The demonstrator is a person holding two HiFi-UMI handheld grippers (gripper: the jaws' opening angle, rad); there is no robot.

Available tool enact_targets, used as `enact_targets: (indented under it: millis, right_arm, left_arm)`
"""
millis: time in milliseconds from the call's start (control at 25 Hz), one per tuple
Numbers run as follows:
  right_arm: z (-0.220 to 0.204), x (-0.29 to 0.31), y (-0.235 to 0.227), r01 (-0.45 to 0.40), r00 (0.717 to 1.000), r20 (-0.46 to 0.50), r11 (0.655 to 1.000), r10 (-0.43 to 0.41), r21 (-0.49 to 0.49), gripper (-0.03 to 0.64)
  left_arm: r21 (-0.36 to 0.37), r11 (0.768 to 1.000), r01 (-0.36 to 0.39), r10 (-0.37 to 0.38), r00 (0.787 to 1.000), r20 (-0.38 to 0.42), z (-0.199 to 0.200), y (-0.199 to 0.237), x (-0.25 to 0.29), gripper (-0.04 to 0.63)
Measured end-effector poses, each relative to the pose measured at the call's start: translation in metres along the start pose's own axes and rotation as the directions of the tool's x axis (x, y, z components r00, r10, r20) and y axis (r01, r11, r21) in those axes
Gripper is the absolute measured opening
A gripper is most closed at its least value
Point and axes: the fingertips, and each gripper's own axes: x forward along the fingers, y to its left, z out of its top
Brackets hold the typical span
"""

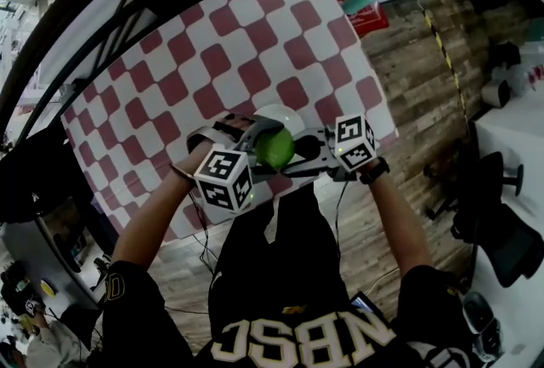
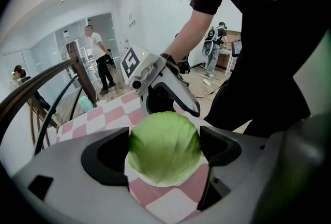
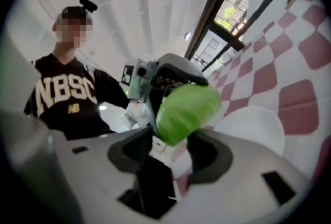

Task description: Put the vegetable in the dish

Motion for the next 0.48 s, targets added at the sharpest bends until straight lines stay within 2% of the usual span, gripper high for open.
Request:
enact_targets:
  millis: [160, 280, 360, 480]
  right_arm:
    - [-0.013, -0.025, -0.018, 0.137, 0.989, -0.05, 0.99, -0.138, -0.027, 0.205]
    - [-0.009, -0.053, -0.028, 0.226, 0.974, 0.013, 0.974, -0.226, -0.009, 0.209]
    - [-0.003, -0.076, -0.04, 0.33, 0.941, 0.084, 0.944, -0.329, 0.006, 0.209]
    - [0.004, -0.104, -0.055, 0.499, 0.856, 0.157, 0.867, -0.493, 0.0, 0.209]
  left_arm:
    - [0.028, 0.999, -0.018, 0.021, 0.997, -0.08, -0.014, -0.001, 0.01, 0.445]
    - [0.031, 0.999, -0.03, 0.034, 0.991, -0.131, -0.023, -0.002, 0.02, 0.44]
    - [0.033, 0.999, -0.031, 0.036, 0.986, -0.16, -0.028, -0.002, 0.028, 0.439]
    - [0.037, 0.999, -0.038, 0.045, 0.978, -0.204, -0.035, -0.002, 0.045, 0.437]
